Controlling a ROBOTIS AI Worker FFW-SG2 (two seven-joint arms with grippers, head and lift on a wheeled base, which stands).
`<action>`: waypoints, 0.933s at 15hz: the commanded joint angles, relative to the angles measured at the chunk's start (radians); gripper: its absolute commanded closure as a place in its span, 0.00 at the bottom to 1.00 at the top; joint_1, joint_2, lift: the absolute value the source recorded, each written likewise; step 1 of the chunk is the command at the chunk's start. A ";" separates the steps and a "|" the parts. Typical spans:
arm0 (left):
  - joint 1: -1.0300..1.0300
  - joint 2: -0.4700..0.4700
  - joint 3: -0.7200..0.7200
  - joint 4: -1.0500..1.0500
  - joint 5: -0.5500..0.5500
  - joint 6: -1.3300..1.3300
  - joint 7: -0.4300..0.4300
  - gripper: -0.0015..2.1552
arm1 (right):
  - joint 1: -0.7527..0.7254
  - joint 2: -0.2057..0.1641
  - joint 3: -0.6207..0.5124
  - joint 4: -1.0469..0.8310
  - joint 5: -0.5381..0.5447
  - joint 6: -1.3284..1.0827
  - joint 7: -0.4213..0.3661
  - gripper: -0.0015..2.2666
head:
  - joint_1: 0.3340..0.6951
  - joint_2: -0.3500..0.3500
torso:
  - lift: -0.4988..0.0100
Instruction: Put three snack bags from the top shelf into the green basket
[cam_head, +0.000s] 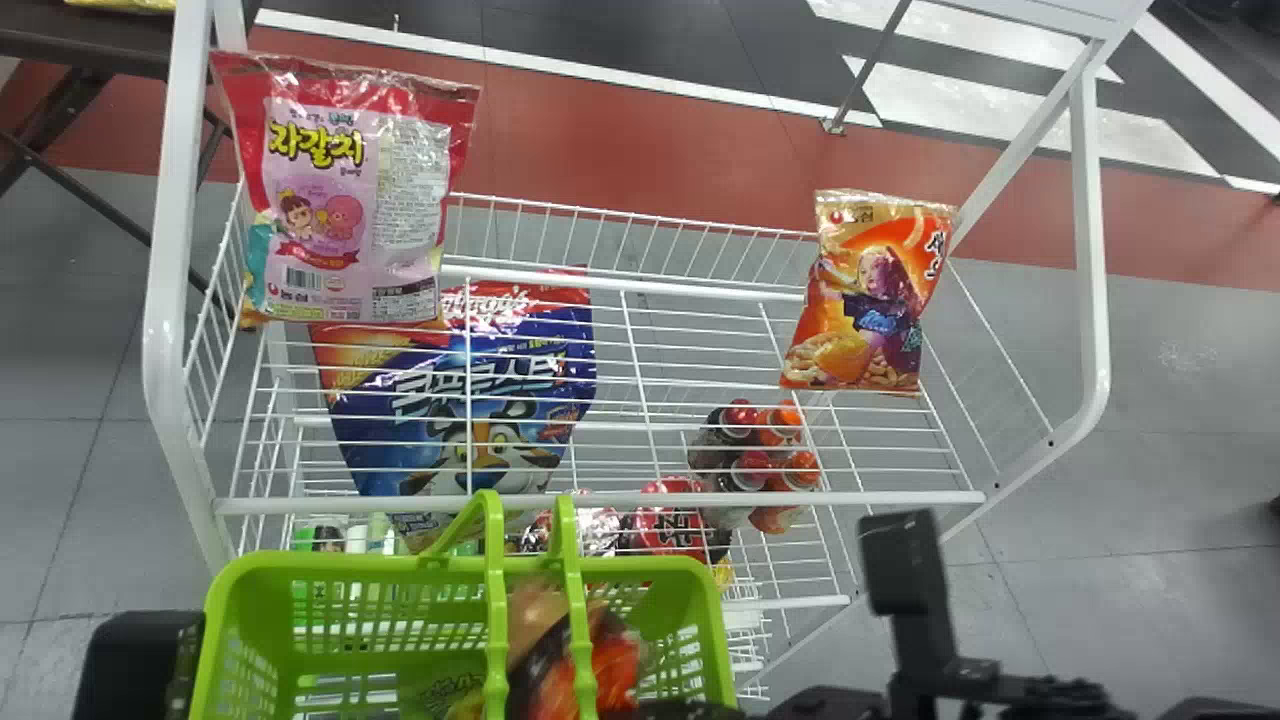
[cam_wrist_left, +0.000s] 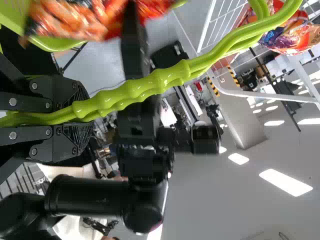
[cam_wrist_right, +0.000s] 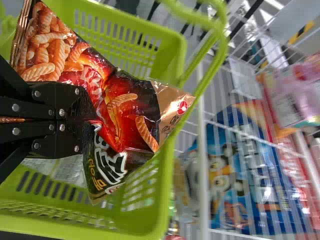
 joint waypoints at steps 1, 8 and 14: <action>0.009 0.002 0.000 -0.011 0.000 0.000 0.000 0.66 | 0.003 -0.015 0.103 0.058 0.129 0.005 -0.002 0.99 | 1.00 0.00 | 0.89; 0.019 0.005 0.000 -0.022 0.000 0.000 0.000 0.66 | 0.008 -0.059 0.172 0.010 0.314 0.005 0.009 0.00 | 1.00 0.00 | 0.89; 0.022 0.005 0.009 -0.022 0.002 0.000 0.000 0.66 | -0.003 -0.036 0.014 -0.024 0.216 -0.098 0.083 0.04 | 1.00 0.00 | 0.89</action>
